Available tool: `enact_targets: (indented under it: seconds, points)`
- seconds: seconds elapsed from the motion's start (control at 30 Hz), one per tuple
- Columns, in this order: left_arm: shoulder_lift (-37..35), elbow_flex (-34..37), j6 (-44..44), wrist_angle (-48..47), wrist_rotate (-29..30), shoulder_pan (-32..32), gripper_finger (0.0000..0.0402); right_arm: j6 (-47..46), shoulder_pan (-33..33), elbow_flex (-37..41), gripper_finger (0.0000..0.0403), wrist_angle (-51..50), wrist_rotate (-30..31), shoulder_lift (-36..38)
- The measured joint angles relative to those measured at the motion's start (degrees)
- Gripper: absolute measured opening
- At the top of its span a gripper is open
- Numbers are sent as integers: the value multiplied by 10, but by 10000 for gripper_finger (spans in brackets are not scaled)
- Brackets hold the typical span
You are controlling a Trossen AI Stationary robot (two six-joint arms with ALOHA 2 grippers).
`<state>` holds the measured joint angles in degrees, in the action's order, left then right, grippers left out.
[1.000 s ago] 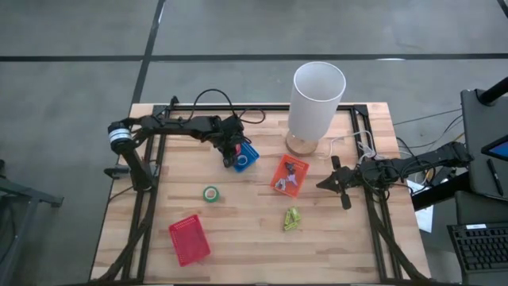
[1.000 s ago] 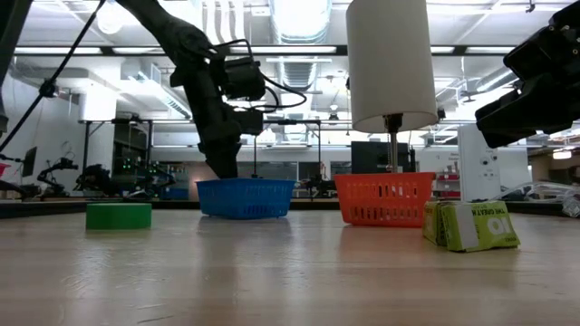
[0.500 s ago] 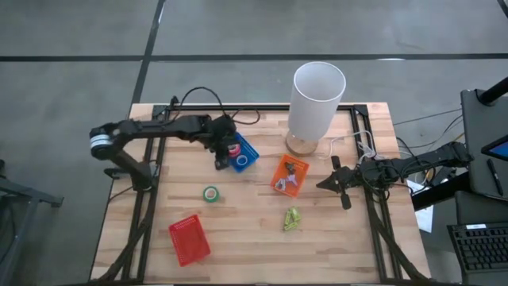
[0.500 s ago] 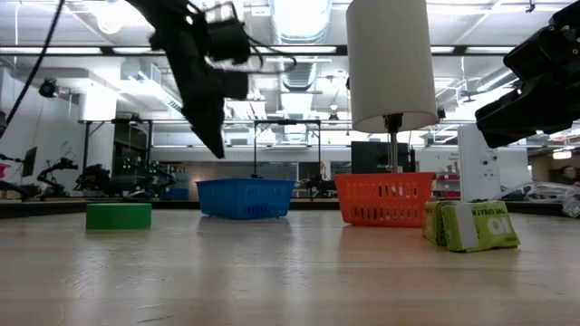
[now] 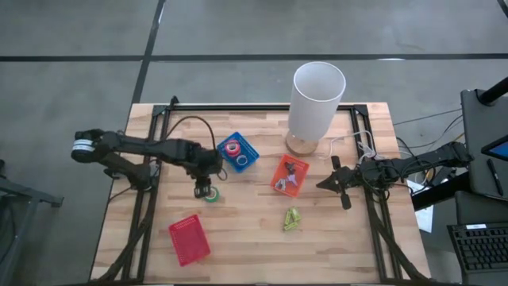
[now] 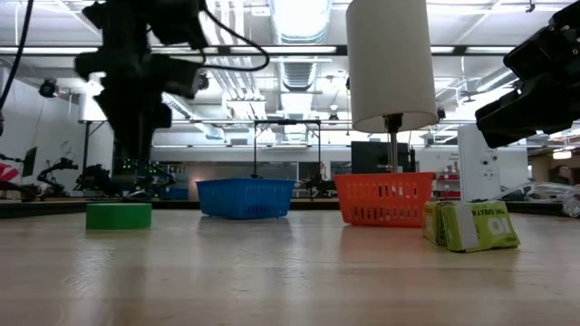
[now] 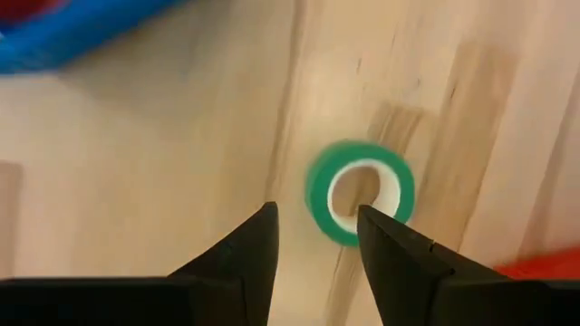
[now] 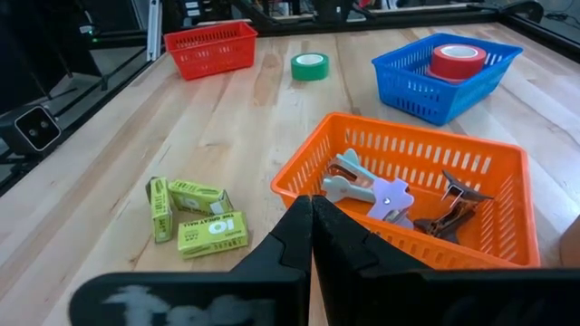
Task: Pick and place Stapler, Stapler remover, tape
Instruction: Put the green tape into the blue basket
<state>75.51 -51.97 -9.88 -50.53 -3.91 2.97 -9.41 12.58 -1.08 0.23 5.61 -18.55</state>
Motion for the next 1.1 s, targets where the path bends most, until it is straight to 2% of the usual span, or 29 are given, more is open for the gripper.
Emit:
enact_targets:
  seconds: [0.3,0.57,0.73,0.9,1.1]
  points:
    - [0,66,-25,99,-1,-11,154,0,0,0,8,0,0,0]
    - [2,111,-33,133,-15,-22,154,0,0,0,8,0,0,0]
    - [14,114,-40,144,-18,-38,154,0,0,0,8,0,0,0]
    - [38,114,-34,202,-17,-46,153,0,0,0,8,0,0,0]
    - [64,107,-29,204,-11,-46,148,0,0,0,8,0,0,0]
